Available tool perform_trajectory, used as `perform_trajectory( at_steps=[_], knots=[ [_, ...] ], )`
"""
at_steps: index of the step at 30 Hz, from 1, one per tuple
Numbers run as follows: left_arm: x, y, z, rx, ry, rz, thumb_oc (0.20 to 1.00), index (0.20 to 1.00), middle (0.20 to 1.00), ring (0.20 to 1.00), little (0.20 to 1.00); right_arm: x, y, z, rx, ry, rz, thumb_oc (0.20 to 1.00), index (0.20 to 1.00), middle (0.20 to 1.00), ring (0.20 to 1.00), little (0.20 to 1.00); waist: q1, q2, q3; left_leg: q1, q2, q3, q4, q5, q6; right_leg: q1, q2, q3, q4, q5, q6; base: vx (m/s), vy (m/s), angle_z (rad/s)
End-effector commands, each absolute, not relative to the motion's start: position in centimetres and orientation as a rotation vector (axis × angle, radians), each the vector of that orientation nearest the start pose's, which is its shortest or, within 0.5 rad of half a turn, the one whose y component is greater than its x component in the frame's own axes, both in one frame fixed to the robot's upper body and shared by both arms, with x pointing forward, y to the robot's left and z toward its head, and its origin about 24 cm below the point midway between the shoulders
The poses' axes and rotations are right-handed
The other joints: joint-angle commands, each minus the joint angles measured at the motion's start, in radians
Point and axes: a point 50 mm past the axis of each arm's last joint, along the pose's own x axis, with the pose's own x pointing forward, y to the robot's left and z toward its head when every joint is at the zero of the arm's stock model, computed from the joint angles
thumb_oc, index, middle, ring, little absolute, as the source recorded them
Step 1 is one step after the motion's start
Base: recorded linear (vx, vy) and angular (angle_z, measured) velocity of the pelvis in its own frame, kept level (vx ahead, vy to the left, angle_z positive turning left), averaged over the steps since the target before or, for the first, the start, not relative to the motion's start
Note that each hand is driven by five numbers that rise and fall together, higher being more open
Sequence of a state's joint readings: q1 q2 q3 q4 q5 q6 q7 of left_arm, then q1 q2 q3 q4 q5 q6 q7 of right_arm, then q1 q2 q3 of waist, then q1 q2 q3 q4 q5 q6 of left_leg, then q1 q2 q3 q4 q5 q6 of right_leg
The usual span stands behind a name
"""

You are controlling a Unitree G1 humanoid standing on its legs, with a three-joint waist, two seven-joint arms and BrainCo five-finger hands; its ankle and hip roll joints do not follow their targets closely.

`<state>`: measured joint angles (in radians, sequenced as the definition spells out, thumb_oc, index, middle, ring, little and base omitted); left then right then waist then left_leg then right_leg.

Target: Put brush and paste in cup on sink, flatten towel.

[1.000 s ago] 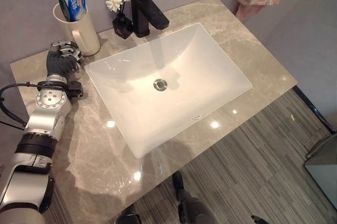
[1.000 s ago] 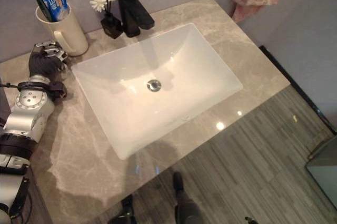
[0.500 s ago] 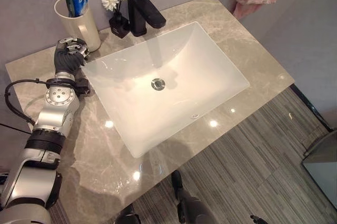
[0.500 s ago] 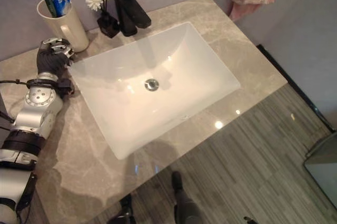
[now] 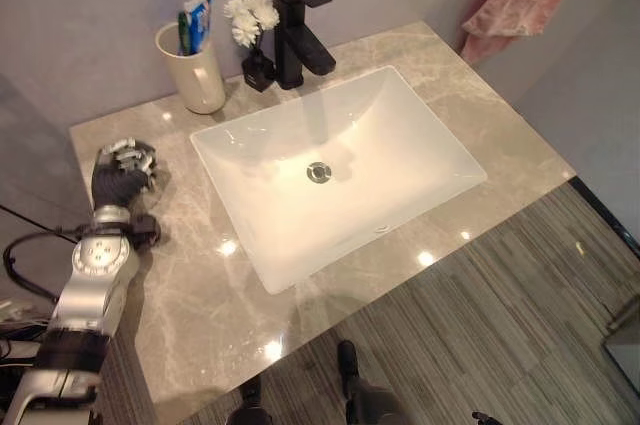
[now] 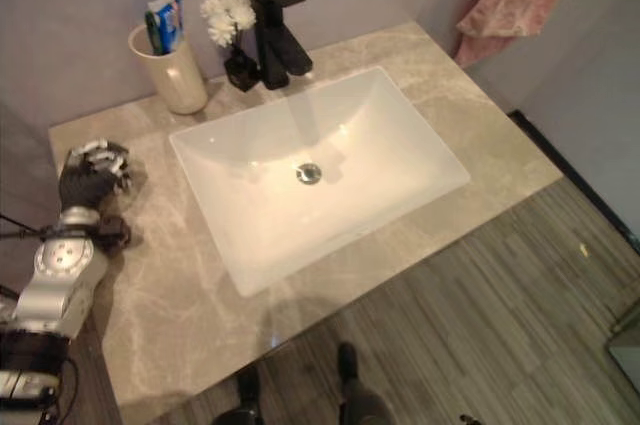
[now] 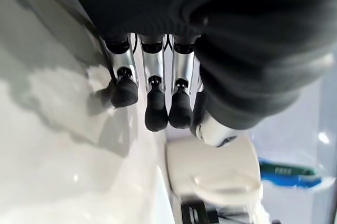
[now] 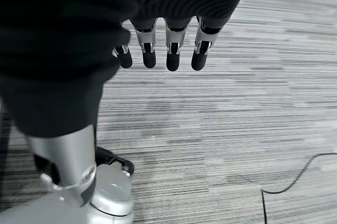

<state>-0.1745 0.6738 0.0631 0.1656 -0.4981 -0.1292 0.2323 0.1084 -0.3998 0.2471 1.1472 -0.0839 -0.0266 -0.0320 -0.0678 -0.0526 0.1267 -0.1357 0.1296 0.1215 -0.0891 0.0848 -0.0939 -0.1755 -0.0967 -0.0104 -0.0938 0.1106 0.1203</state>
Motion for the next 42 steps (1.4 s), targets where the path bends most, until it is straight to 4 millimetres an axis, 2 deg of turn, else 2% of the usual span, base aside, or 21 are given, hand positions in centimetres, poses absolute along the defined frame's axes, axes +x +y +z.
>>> perform_trajectory(
  at_steps=[1, 5, 9, 11, 12, 14, 15, 17, 18, 19, 23, 24, 25, 28, 30, 31, 32, 33, 36, 37, 42],
  knots=[
    [28.2, 29.4, 16.3, 0.129, -0.401, 0.276, 0.2, 0.2, 0.2, 0.2, 0.2, 4.6, -29.0, -14.9, -0.558, 1.303, -0.004, 1.0, 1.0, 1.0, 1.0, 1.0, -0.005, -0.032, -0.017, -0.045, 0.044, -0.045, 0.002, 0.025, -0.014, 0.009, -0.118, -0.04, 0.011, 0.017, 0.078, -0.05, -0.013, 0.16],
    [25.5, 28.9, 15.8, 0.045, -0.435, 0.12, 0.2, 0.2, 0.2, 0.2, 0.2, 5.0, -29.2, -14.7, -0.551, 1.28, 0.002, 1.0, 1.0, 1.0, 1.0, 1.0, 0.007, -0.025, -0.01, -0.042, 0.041, -0.052, 0.037, 0.011, -0.013, 0.016, -0.119, -0.024, 0.024, 0.004, 0.072, -0.04, -0.007, -0.02],
    [24.6, 26.1, 13.3, -0.057, -0.371, -0.039, 0.2, 0.2, 0.2, 0.2, 0.2, 5.1, -28.7, -14.9, -0.632, 1.285, 0.112, 1.0, 1.0, 1.0, 1.0, 1.0, 0.014, -0.02, -0.01, -0.041, 0.04, -0.07, 0.085, -0.014, -0.006, 0.04, -0.109, -0.016, 0.035, -0.018, 0.057, -0.02, -0.042, 0.01],
    [23.4, 23.3, 12.1, -0.075, -0.327, -0.203, 0.2, 0.2, 0.2, 0.2, 0.2, 8.8, -28.4, -13.8, -0.549, 1.091, 0.032, 1.0, 1.0, 1.0, 1.0, 1.0, 0.011, -0.019, -0.025, -0.033, 0.031, -0.107, 0.112, -0.037, 0.003, 0.051, -0.091, 0.017, 0.028, -0.02, 0.05, -0.02, -0.065, -0.06],
    [23.4, 23.3, 12.1, -0.075, -0.327, -0.203, 0.2, 0.2, 0.2, 0.2, 0.2, 8.8, -28.4, -13.8, -0.549, 1.091, 0.032, 1.0, 1.0, 1.0, 1.0, 1.0, 0.011, -0.019, -0.025, -0.033, 0.031, -0.106, 0.112, -0.038, 0.003, 0.051, -0.091, 0.017, 0.028, -0.02, 0.05, -0.01, -0.034, -0.12],
    [23.3, 22.8, 11.4, -0.104, -0.312, -0.208, 0.2, 0.2, 0.2, 0.2, 0.2, 11.3, -28.2, -12.5, -0.499, 0.948, -0.011, 1.0, 1.0, 1.0, 1.0, 1.0, 0.005, -0.021, -0.024, -0.032, 0.013, -0.148, 0.141, -0.064, 0.008, 0.046, -0.082, 0.047, 0.032, -0.018, 0.046, -0.03, 0.007, -0.16],
    [23.4, 22.5, 11.0, -0.078, -0.306, -0.214, 0.2, 0.2, 0.2, 0.2, 0.2, 14.3, -28.2, -10.1, -0.55, 0.765, 0.014, 1.0, 1.0, 1.0, 1.0, 1.0, 0.004, -0.025, -0.019, -0.043, -0.037, -0.247, 0.189, -0.101, 0.01, 0.029, -0.076, 0.081, 0.043, -0.012, 0.042, -0.05, 0.039, -0.23],
    [23.1, 22.2, 10.9, -0.032, -0.32, -0.216, 0.2, 0.2, 0.2, 0.2, 0.2, 16.8, -28.9, -7.2, -0.767, 0.597, 0.097, 1.0, 1.0, 1.0, 1.0, 1.0, 0.016, -0.022, -0.007, -0.048, -0.136, -0.404, 0.249, -0.165, 0.034, -0.004, -0.058, 0.13, 0.075, -0.005, 0.038, -0.05, 0.043, -0.72],
    [23.1, 22.3, 10.9, -0.031, -0.32, -0.215, 0.2, 0.2, 0.2, 0.2, 0.2, 16.8, -28.9, -7.2, -0.767, 0.596, 0.097, 1.0, 1.0, 1.0, 1.0, 1.0, 0.014, -0.023, -0.011, -0.056, -0.14, -0.406, 0.252, -0.162, 0.035, -0.009, -0.061, 0.129, 0.075, -0.003, 0.04, -0.06, 0.078, -1.11],
    [23.4, 21.6, 10.9, -0.038, -0.316, -0.255, 0.2, 0.2, 0.2, 0.2, 0.2, 19.6, -29.6, -4.4, -0.882, 0.455, 0.065, 1.0, 1.0, 1.0, 1.0, 1.0, 0.0, -0.022, -0.009, -0.069, -0.194, -0.433, 0.302, -0.194, 0.05, -0.027, -0.055, 0.174, 0.084, 0.014, 0.05, -0.06, 0.126, -1.1],
    [23.7, 20.9, 10.7, -0.054, -0.308, -0.283, 0.2, 0.2, 0.2, 0.2, 0.2, 22.0, -29.4, -1.1, -0.818, 0.281, -0.039, 1.0, 1.0, 1.0, 1.0, 1.0, -0.011, -0.018, -0.004, -0.066, -0.235, -0.402, 0.361, -0.23, 0.074, -0.045, -0.051, 0.227, 0.099, 0.034, 0.068, -0.05, 0.171, -0.75],
    [23.8, 20.5, 10.3, -0.065, -0.288, -0.292, 0.2, 0.2, 0.2, 0.2, 0.2, 22.5, -29.1, 0.1, -0.814, 0.215, -0.06, 1.0, 1.0, 1.0, 1.0, 1.0, -0.026, -0.016, -0.007, -0.05, -0.252, -0.369, 0.373, -0.248, 0.084, -0.055, -0.056, 0.248, 0.101, 0.05, 0.083, -0.01, 0.28, -0.94],
    [24.1, 20.3, 10.1, -0.061, -0.282, -0.288, 0.2, 0.2, 0.2, 0.2, 0.2, 22.5, -29.0, 1.2, -0.818, 0.163, -0.082, 1.0, 1.0, 1.0, 1.0, 1.0, -0.031, -0.011, -0.002, -0.028, -0.248, -0.271, 0.378, -0.269, 0.094, -0.075, -0.07, 0.254, 0.094, 0.088, 0.11, -0.01, 0.332, -1.1],
    [23.7, 20.5, 9.6, -0.049, -0.265, -0.277, 0.2, 0.2, 0.2, 0.2, 0.2, 22.3, -29.2, 1.2, -0.846, 0.168, -0.096, 1.0, 1.0, 1.0, 1.0, 1.0, -0.024, 0.0, 0.013, 0.007, -0.223, -0.131, 0.39, -0.303, 0.115, -0.105, -0.12, 0.167, 0.062, 0.137, 0.127, -0.03, 0.18, -1.61],
    [23.5, 20.8, 9.5, -0.049, -0.259, -0.266, 0.2, 0.2, 0.2, 0.2, 0.2, 22.2, -29.2, 1.2, -0.86, 0.17, -0.089, 1.0, 1.0, 1.0, 1.0, 1.0, -0.023, -0.001, 0.015, 0.02, -0.219, -0.097, 0.38, -0.303, 0.122, -0.114, -0.132, 0.148, 0.051, 0.145, 0.128, -0.05, 0.101, -1.56],
    [23.4, 21.1, 9.0, -0.054, -0.24, -0.254, 0.2, 0.2, 0.2, 0.2, 0.2, 21.8, -29.4, 1.0, -0.878, 0.18, -0.085, 1.0, 1.0, 1.0, 1.0, 1.0, -0.021, 0.005, 0.018, 0.045, -0.202, -0.044, 0.359, -0.297, 0.129, -0.13, -0.153, 0.078, 0.041, 0.151, 0.126, -0.05, 0.106, -1.09],
    [23.4, 21.1, 9.0, -0.055, -0.239, -0.255, 0.2, 0.2, 0.2, 0.2, 0.2, 21.7, -29.4, 1.0, -0.879, 0.181, -0.085, 1.0, 1.0, 1.0, 1.0, 1.0, -0.02, 0.005, 0.018, 0.047, -0.202, -0.043, 0.356, -0.296, 0.129, -0.129, -0.153, 0.078, 0.04, 0.151, 0.126, -0.08, 0.078, -1.12],
    [23.3, 21.2, 8.8, -0.049, -0.227, -0.247, 0.2, 0.2, 0.2, 0.2, 0.2, 21.6, -29.6, 0.8, -0.868, 0.194, -0.108, 1.0, 1.0, 1.0, 1.0, 1.0, -0.011, 0.012, 0.025, 0.061, -0.187, -0.005, 0.34, -0.285, 0.13, -0.145, -0.173, -0.012, 0.063, 0.155, 0.119, -0.07, 0.017, -1.36],
    [23.5, 21.1, 9.1, 0.037, -0.23, -0.262, 0.2, 0.2, 0.2, 0.2, 0.2, 20.6, -29.8, 0.0, -0.846, 0.239, -0.112, 1.0, 1.0, 1.0, 1.0, 1.0, -0.02, 0.038, 0.028, 0.073, -0.166, 0.013, 0.292, -0.246, 0.133, -0.118, -0.182, -0.077, 0.144, 0.097, 0.096, -0.13, 0.003, -1.08],
    [23.7, 20.8, 9.0, 0.05, -0.227, -0.271, 0.2, 0.2, 0.2, 0.2, 0.2, 20.1, -30.1, -0.4, -0.836, 0.268, -0.118, 1.0, 1.0, 1.0, 1.0, 1.0, -0.017, 0.05, 0.019, 0.084, -0.157, 0.029, 0.255, -0.225, 0.136, -0.087, -0.16, -0.098, 0.213, 0.041, 0.082, -0.12, -0.015, -0.42],
    [23.9, 20.2, 7.8, -0.009, -0.177, -0.261, 0.2, 0.2, 0.2, 0.2, 0.2, 19.8, -29.9, -1.1, -0.821, 0.296, -0.11, 1.0, 1.0, 1.0, 1.0, 1.0, 0.006, 0.06, -0.014, 0.091, -0.144, 0.069, 0.204, -0.177, 0.136, 0.001, -0.097, -0.154, 0.329, -0.061, 0.055, -0.07, -0.092, -0.37]
  ],
)
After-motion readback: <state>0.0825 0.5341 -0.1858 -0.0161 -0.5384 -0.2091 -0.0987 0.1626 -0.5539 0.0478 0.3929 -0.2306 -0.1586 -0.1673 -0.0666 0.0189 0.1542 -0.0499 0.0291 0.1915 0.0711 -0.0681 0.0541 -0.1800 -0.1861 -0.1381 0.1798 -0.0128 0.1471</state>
